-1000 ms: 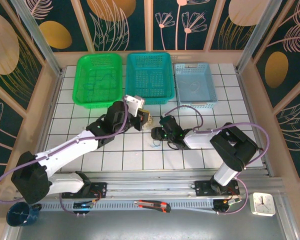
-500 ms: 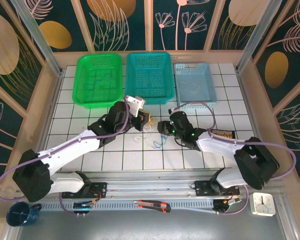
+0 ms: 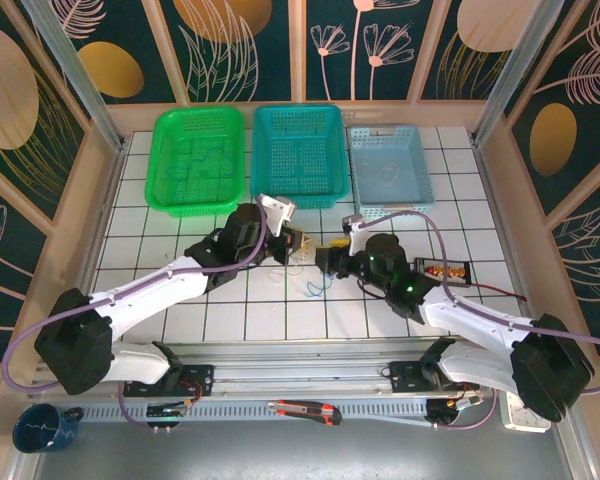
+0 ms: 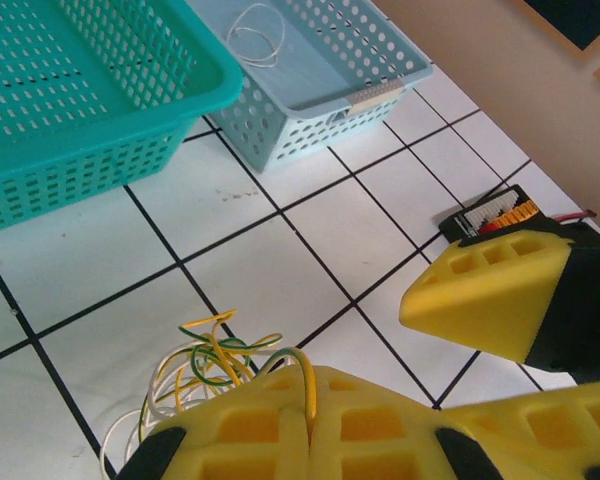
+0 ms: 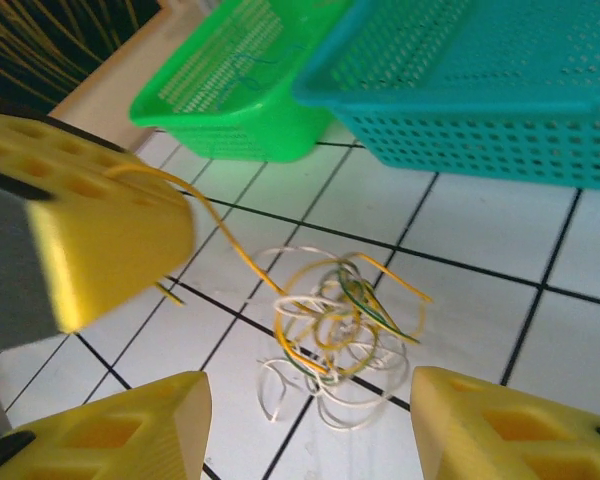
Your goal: Untangle the cables
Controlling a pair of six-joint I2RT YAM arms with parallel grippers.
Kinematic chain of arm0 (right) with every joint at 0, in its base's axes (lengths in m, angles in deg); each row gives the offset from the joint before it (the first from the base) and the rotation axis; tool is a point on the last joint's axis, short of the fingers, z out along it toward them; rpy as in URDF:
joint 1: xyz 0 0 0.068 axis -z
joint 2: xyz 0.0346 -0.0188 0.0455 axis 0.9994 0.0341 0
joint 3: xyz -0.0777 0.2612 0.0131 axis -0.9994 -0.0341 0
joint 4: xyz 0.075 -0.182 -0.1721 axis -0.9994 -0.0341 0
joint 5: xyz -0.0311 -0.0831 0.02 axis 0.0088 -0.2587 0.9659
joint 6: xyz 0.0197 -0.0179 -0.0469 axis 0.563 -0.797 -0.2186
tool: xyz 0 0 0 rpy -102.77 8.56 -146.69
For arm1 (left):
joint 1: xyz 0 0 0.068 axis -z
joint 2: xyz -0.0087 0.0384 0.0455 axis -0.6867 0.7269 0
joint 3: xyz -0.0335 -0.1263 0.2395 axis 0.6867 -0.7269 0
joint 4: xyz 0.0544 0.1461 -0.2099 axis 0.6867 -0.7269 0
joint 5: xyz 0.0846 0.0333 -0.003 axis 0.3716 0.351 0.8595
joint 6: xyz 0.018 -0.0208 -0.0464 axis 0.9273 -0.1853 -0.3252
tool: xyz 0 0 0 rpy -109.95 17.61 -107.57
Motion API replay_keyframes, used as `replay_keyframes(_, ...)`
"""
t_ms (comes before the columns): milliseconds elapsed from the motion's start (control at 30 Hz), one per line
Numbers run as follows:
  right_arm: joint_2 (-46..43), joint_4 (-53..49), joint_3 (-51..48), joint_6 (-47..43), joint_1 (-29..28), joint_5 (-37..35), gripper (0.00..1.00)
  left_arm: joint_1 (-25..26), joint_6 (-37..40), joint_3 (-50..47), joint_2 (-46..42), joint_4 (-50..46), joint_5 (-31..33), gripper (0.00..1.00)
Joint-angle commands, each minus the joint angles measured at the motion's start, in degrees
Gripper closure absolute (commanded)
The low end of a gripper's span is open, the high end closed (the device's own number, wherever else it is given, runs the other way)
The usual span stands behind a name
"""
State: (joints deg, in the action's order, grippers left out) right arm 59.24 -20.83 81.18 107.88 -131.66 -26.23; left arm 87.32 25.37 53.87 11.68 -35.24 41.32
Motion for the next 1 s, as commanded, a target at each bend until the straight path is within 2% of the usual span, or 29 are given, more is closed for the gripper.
replay_keyframes(0,1.0,6.7,0.1,-3.2,-0.9,2.2,0.45,0.3,-1.6,2.3,0.6,2.4,-2.7,1.00)
replay_keyframes(333,9.8,12.9,3.8,-5.2,-2.0,2.0,0.45,0.4,-2.8,4.7,0.9,2.0,-6.1,1.00)
replay_keyframes(633,18.0,19.6,7.0,-4.8,-2.0,-1.3,0.46,0.3,-4.4,5.5,1.1,2.4,-9.5,1.00)
replay_keyframes(967,20.8,24.1,4.3,-1.5,-1.9,-5.7,0.54,0.3,-6.2,6.0,-0.2,3.9,-11.2,1.00)
